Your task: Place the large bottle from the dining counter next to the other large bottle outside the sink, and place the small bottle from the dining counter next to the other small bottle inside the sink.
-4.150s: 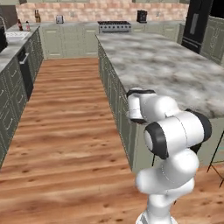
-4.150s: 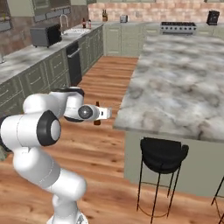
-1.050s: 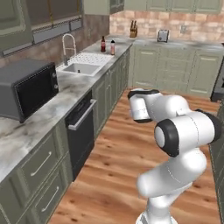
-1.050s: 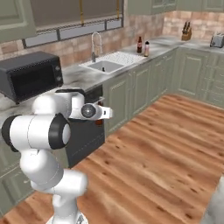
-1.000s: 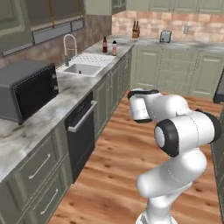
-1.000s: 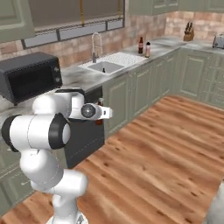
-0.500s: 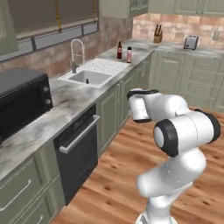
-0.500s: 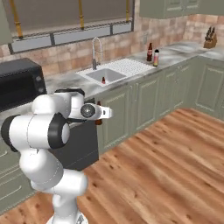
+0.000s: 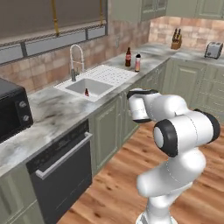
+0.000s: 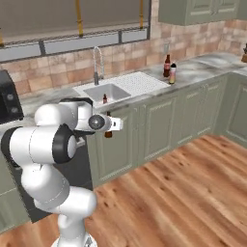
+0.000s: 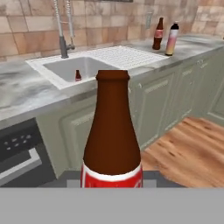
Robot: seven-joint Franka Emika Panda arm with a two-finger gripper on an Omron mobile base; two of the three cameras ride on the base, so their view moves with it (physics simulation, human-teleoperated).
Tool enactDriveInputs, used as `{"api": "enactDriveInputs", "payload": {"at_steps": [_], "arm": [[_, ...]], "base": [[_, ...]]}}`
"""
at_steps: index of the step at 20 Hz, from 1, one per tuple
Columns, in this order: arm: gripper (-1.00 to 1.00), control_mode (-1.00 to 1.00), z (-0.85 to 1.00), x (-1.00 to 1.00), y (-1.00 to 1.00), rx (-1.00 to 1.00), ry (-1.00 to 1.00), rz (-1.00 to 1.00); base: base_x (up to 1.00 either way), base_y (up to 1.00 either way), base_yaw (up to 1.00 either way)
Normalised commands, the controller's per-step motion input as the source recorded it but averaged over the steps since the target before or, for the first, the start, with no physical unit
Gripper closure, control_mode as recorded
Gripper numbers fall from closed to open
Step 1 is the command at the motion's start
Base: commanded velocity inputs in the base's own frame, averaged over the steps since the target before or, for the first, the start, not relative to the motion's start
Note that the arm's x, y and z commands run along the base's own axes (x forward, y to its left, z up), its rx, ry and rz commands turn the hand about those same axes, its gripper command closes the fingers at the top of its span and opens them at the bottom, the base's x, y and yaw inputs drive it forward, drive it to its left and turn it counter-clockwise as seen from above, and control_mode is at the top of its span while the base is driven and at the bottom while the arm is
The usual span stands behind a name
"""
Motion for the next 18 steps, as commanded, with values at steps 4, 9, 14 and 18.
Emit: {"api": "enactDriveInputs", "payload": {"at_steps": [4,9,14,18], "arm": [[1.00,1.00,0.00,0.00,0.00,0.00,0.00,0.00],[1.00,1.00,0.00,0.00,0.00,0.00,0.00,0.00],[1.00,1.00,0.00,0.00,0.00,0.00,0.00,0.00],[1.00,1.00,0.00,0.00,0.00,0.00,0.00,0.00]], "base": [[1.00,-0.73,0.30],[1.00,-0.63,0.32],[1.00,-0.35,0.35],[0.83,-0.04,0.35]]}}
